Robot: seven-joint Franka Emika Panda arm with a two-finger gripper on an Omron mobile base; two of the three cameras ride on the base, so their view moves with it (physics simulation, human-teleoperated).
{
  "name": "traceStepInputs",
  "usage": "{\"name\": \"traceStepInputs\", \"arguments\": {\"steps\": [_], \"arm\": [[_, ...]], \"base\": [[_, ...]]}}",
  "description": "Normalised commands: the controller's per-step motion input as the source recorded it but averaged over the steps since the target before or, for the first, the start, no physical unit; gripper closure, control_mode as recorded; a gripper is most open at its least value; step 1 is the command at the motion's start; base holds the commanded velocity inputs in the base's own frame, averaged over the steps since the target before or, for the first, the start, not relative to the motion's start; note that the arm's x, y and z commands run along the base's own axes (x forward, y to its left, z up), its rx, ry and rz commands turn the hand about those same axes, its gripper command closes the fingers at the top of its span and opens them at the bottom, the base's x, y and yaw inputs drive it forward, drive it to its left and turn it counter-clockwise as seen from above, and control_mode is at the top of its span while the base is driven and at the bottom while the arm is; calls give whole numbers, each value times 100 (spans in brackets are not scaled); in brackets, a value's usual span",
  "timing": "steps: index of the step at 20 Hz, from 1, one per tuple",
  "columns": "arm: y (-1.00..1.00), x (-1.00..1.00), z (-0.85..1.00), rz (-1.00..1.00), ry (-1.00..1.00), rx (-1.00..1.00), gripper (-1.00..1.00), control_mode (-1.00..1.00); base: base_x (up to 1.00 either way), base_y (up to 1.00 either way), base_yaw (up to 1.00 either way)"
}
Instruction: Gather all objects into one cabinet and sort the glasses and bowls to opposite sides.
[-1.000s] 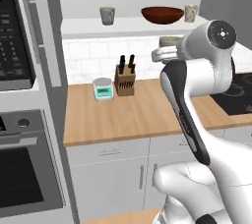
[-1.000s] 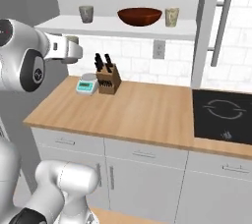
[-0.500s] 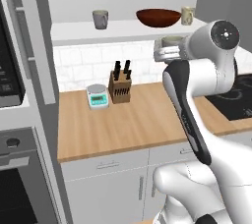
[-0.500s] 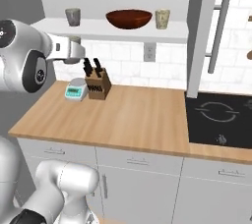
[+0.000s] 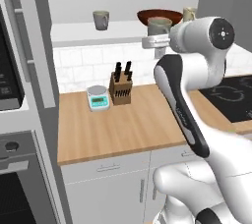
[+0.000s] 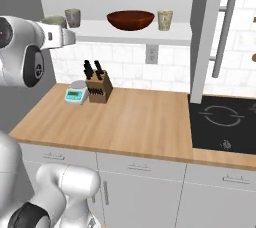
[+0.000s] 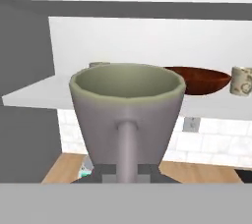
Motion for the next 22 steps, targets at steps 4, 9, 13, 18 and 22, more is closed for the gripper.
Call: {"name": "traceStepInputs", "arguments": {"steps": [4, 9, 13, 18, 22], "arm": [[100, 80, 48, 18, -9, 2, 100, -100], [100, 100, 1, 16, 5, 3, 100, -100], [100, 100, -6, 0, 5, -12, 100, -100], [77, 100, -16, -14, 13, -11, 100, -100], [53, 97, -15, -10, 7, -5, 100, -100]], "base": [[0, 0, 0], [0, 0, 0], [0, 0, 0], [0, 0, 0], [0, 0, 0]]}}
